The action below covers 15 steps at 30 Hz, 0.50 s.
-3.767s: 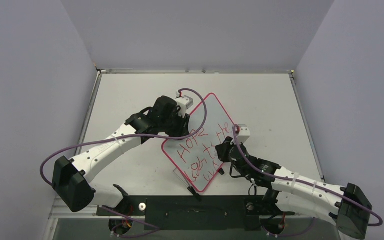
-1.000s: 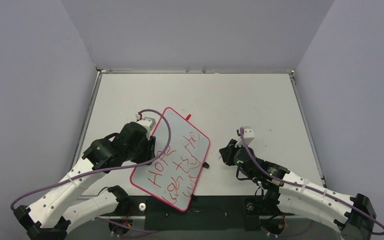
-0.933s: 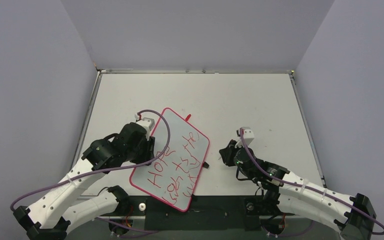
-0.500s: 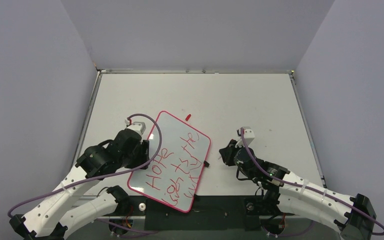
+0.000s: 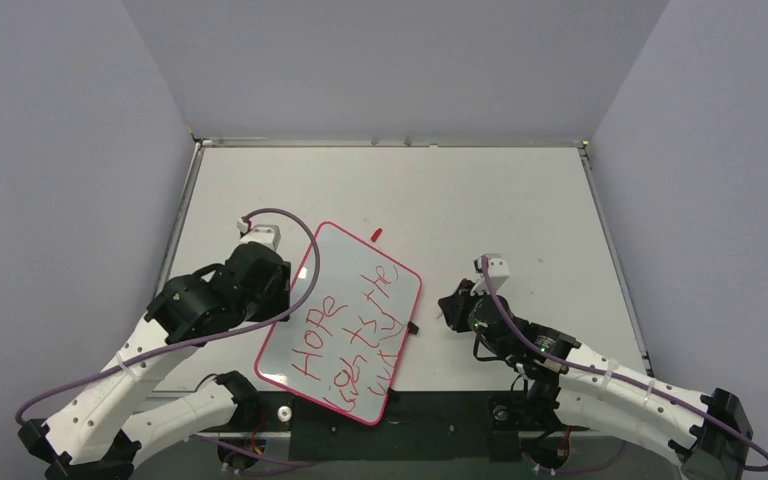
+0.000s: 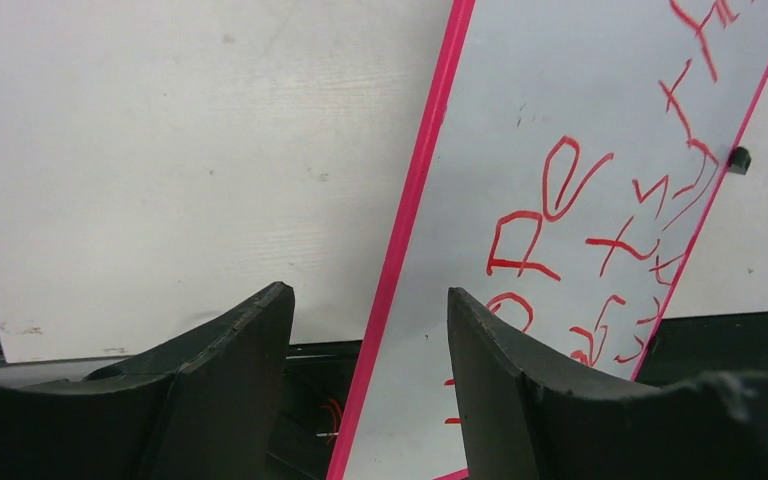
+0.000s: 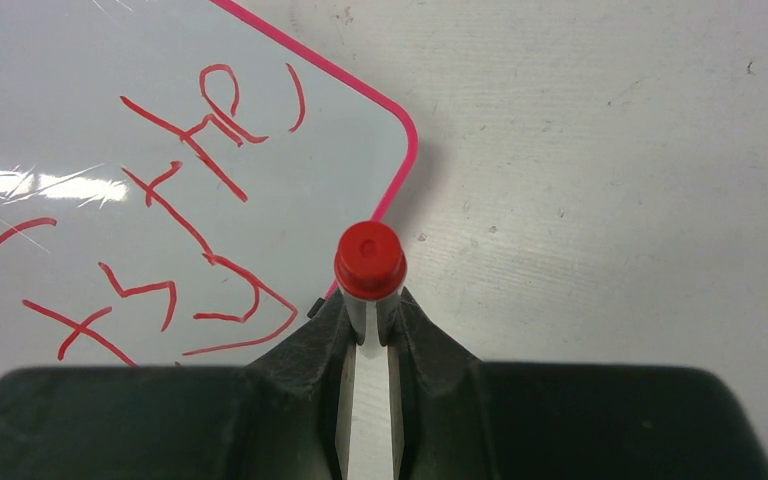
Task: Write a sentence on the whiteboard
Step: Put down the whiteboard on the whiteboard stand.
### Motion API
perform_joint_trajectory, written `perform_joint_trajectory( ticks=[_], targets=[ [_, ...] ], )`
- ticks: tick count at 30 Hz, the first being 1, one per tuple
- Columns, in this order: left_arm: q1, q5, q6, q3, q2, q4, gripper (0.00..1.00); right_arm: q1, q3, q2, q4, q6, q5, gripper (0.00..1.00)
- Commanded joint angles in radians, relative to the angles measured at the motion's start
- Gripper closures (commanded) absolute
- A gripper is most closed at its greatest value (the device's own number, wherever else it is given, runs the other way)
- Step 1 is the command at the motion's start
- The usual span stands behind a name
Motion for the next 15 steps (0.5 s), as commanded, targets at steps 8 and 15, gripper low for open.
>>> perform_joint_trajectory(
  ticks=[8, 15],
  targets=[
    [0.003, -0.161, 0.098, 0.320, 0.087, -0.006, 0.45, -0.027, 0.210, -0.073, -0.171, -0.140, 0.173, 1.00],
    [0.003, -0.039, 0.175, 0.341, 0.139, 0.206, 0.45, -0.069, 0.321, -0.133, -0.374, -0.187, 0.410, 1.00]
  ],
)
